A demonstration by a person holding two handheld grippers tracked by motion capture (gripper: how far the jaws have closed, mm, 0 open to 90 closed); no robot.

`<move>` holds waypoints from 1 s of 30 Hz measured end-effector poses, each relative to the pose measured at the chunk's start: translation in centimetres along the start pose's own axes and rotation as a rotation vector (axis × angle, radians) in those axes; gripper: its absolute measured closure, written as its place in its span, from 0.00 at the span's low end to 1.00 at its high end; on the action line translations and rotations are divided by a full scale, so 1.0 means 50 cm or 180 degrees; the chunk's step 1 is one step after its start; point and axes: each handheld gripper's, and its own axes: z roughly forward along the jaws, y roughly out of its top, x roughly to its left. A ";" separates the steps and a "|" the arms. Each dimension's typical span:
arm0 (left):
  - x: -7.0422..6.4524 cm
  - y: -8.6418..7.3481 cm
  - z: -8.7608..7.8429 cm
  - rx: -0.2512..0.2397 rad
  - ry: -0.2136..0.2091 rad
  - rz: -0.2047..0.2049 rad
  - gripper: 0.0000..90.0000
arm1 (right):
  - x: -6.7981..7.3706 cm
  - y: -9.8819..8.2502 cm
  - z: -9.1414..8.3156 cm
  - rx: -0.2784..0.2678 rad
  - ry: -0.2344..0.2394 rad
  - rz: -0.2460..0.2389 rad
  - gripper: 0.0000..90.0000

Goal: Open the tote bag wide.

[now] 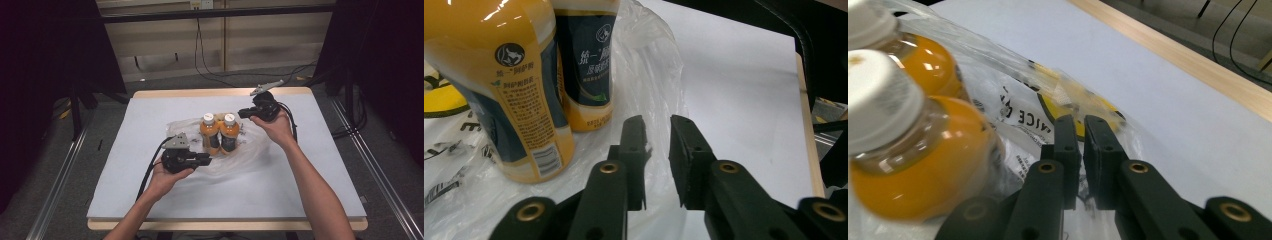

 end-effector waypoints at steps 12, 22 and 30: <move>0.001 -0.004 -0.045 -0.0115 0.0438 -0.0050 0.36 | 0.044 -0.047 -0.073 -0.0370 0.0025 0.0062 0.46; 0.003 -0.017 -0.097 -0.0156 0.0744 -0.0078 0.15 | 0.067 -0.098 -0.133 -0.0531 0.0109 0.0235 0.15; 0.003 -0.055 -0.144 -0.0090 0.0934 -0.0168 0.10 | 0.071 -0.148 -0.193 -0.0622 -0.0005 0.0326 0.09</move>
